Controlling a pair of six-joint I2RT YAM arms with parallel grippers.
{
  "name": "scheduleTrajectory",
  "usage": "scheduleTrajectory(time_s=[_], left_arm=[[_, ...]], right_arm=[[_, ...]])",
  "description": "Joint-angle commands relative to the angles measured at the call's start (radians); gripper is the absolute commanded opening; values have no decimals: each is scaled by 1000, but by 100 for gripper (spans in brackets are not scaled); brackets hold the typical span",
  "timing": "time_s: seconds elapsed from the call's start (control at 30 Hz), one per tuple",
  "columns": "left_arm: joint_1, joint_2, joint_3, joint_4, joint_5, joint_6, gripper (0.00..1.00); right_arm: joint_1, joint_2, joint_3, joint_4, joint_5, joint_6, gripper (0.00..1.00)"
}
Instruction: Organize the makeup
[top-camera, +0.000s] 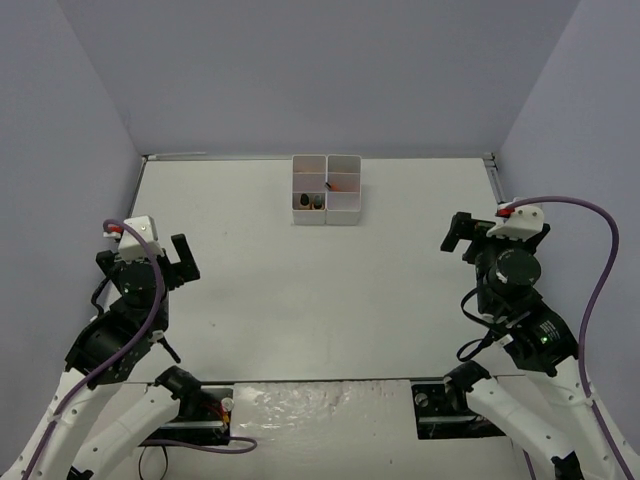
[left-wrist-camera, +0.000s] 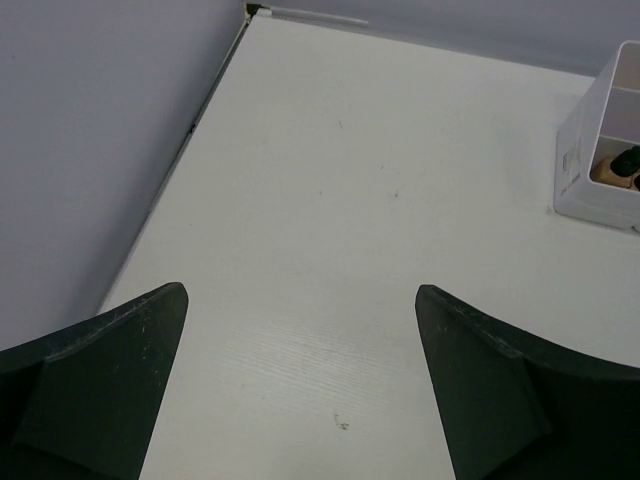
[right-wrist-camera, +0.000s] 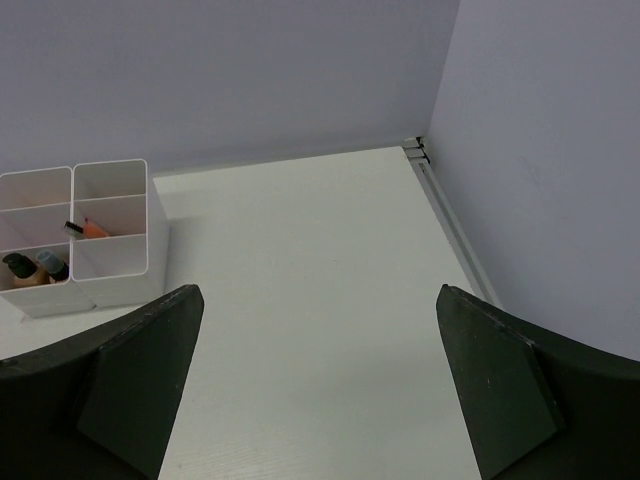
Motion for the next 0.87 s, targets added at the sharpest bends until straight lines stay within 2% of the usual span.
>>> scheduleTrajectory(time_s=[0.0, 0.83], left_arm=[[5, 30, -12, -14, -13, -86, 97], [6, 222, -33, 158, 121, -101, 97]], right_arm=[[-6, -3, -19, 110, 13, -11, 100], [-7, -20, -45, 116, -80, 38, 100]])
